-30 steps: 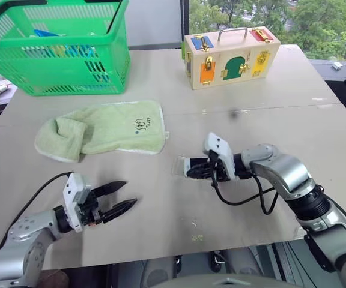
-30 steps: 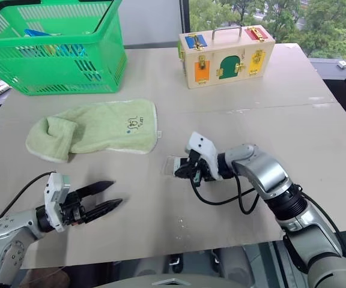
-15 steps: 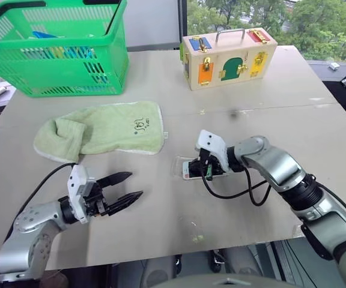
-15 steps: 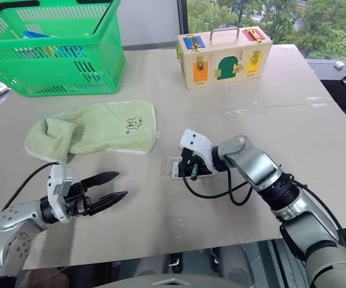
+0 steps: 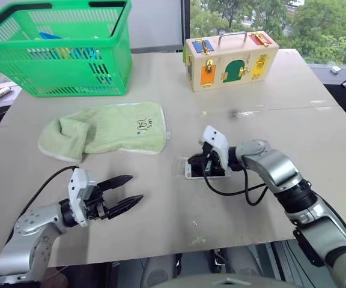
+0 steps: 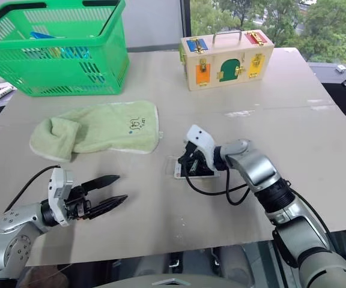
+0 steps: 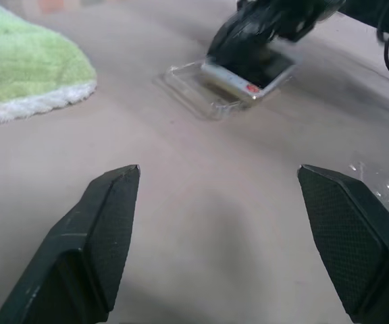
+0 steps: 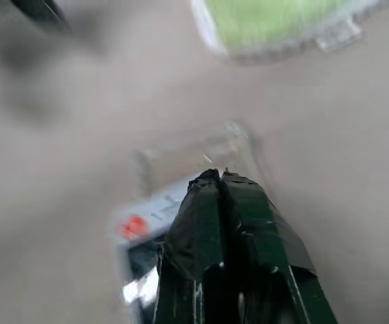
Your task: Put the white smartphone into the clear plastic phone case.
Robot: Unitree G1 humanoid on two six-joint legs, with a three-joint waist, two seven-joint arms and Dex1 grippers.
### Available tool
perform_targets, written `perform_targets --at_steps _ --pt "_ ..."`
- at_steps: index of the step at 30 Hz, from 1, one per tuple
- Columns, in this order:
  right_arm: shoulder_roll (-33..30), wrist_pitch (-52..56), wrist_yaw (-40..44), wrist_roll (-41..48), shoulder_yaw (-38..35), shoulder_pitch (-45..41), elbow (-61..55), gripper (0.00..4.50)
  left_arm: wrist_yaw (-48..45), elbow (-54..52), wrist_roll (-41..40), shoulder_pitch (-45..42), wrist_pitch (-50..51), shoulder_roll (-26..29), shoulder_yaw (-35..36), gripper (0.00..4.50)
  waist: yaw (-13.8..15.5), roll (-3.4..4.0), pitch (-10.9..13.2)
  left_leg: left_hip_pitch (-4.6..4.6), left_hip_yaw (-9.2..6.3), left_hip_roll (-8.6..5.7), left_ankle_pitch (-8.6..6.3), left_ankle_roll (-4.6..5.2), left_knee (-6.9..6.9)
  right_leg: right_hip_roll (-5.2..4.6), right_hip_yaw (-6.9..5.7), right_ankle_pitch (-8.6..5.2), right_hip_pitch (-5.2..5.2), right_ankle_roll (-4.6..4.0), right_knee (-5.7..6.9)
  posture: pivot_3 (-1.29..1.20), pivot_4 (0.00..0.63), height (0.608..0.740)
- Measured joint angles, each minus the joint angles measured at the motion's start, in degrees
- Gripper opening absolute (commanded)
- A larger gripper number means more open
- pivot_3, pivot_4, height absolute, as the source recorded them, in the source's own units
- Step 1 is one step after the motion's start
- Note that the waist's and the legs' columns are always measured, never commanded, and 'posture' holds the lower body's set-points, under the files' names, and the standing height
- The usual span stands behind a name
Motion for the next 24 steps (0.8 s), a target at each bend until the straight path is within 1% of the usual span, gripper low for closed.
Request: perform_targets --at_steps 2,4,6,9,16,24 --pt "-1.3 1.9 1.7 3.0 -1.2 0.0 -4.2 0.02 -0.4 0.1 0.0 -0.7 -0.4 0.0 0.0 3.85 0.0 0.0 0.0 -0.25 -0.04 0.01 0.01 0.0 0.0 0.06 -0.04 0.13 -0.22 0.19 0.02 0.0 0.15 0.74" --pt "-3.4 3.5 3.2 4.4 -0.8 0.0 -7.2 0.02 -0.4 0.1 0.0 -0.9 -0.4 0.0 -0.2 3.85 0.0 0.0 0.0 -0.31 -0.06 0.0 0.01 0.0 0.0 0.07 -0.09 0.12 -0.24 0.19 0.0 0.0 0.15 0.74" --pt "-7.0 4.1 4.7 4.2 1.9 0.1 -9.0 0.02 -0.1 -0.1 0.1 -0.9 -0.2 0.0 -0.6 3.85 0.0 0.01 0.0 -0.34 -0.04 -0.01 0.01 0.01 0.01 0.05 -0.12 0.06 -0.25 0.29 -0.03 0.0 0.15 0.74" --pt "-10.0 3.7 5.6 2.5 5.7 0.9 -9.1 0.02 0.6 -0.9 0.0 -0.8 0.3 0.0 -1.0 3.85 0.0 0.0 0.0 -0.34 -0.03 -0.02 0.01 0.01 0.03 0.04 -0.13 0.0 -0.25 0.36 -0.03 0.0 0.15 0.74" --pt "-11.4 1.7 8.0 -1.1 13.5 0.1 -7.2 0.02 2.3 -3.3 -0.1 -0.8 2.4 0.1 -1.1 3.85 0.0 0.0 0.0 -0.34 -0.08 0.0 0.01 0.01 0.06 0.1 -0.15 0.0 -0.26 0.39 0.02 0.0 0.15 0.74" --pt "-8.3 0.4 6.4 -3.6 13.7 -1.9 -3.8 0.02 2.0 -3.2 -0.1 0.1 2.2 0.1 -1.0 3.85 0.1 -0.01 0.0 -0.35 -0.06 0.0 0.01 0.01 0.12 0.09 -0.32 0.01 -0.26 0.39 0.02 0.0 0.15 0.74"
